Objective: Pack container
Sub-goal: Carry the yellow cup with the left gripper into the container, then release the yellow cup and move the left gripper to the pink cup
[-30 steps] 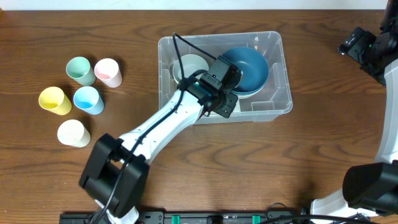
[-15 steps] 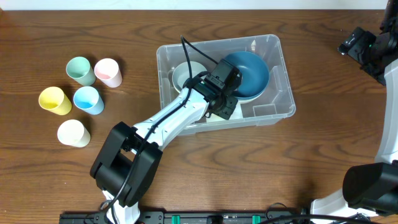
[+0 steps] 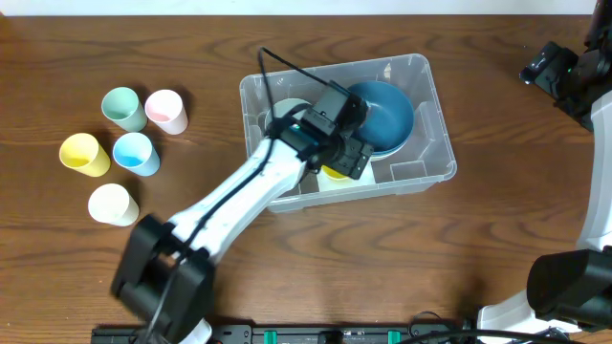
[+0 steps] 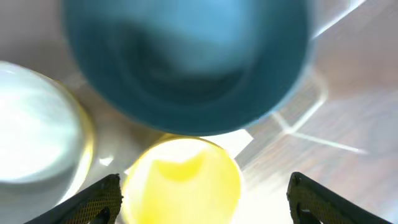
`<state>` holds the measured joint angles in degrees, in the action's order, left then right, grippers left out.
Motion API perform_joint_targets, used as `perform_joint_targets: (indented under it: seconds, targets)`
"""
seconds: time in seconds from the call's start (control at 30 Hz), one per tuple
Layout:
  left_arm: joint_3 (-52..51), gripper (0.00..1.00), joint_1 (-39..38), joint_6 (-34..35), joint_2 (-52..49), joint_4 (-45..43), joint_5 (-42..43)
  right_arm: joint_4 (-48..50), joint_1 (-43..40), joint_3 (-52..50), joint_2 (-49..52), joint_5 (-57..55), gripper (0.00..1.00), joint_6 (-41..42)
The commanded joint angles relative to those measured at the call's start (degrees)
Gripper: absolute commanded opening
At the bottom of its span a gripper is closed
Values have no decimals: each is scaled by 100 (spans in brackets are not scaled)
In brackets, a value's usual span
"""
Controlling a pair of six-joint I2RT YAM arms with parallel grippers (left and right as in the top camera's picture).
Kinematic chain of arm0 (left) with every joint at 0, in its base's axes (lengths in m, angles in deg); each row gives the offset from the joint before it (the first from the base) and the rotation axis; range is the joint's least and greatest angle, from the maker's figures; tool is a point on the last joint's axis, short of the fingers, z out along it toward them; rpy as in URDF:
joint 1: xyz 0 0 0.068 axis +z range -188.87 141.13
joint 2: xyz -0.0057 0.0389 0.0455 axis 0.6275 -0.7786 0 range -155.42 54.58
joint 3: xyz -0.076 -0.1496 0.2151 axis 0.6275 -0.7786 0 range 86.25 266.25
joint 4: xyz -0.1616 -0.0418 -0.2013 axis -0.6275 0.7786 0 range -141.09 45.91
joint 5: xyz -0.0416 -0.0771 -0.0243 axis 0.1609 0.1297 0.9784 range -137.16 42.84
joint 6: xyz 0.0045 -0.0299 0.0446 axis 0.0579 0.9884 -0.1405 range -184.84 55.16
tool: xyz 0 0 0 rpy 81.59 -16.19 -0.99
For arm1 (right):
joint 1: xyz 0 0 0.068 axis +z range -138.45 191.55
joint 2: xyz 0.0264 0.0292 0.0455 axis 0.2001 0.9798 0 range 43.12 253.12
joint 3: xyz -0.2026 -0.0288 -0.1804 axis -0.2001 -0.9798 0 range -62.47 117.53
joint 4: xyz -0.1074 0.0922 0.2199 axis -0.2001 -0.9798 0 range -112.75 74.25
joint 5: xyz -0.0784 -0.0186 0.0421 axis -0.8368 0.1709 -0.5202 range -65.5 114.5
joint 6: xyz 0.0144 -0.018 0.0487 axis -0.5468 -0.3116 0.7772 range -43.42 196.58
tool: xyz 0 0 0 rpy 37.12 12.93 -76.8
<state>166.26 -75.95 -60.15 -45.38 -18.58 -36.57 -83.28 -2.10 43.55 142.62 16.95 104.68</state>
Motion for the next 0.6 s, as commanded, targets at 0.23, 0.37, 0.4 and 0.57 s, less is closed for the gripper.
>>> perform_joint_targets:
  seconds: [0.23,0.37,0.4,0.57]
  targets:
    - [74,86,286,59,1362,330,-142,-2,-33,-11,26,-59,99,79]
    - [74,86,769,374,1705,675,-476,0,-33,-11,26,-59,99,79]
    - [74,86,929,407,1757,774,-612,-2,-33,-11,26,-59,99,79]
    - [74,86,1921,442,1755,1141,-990,0,-33,-11,28,-61,99,79]
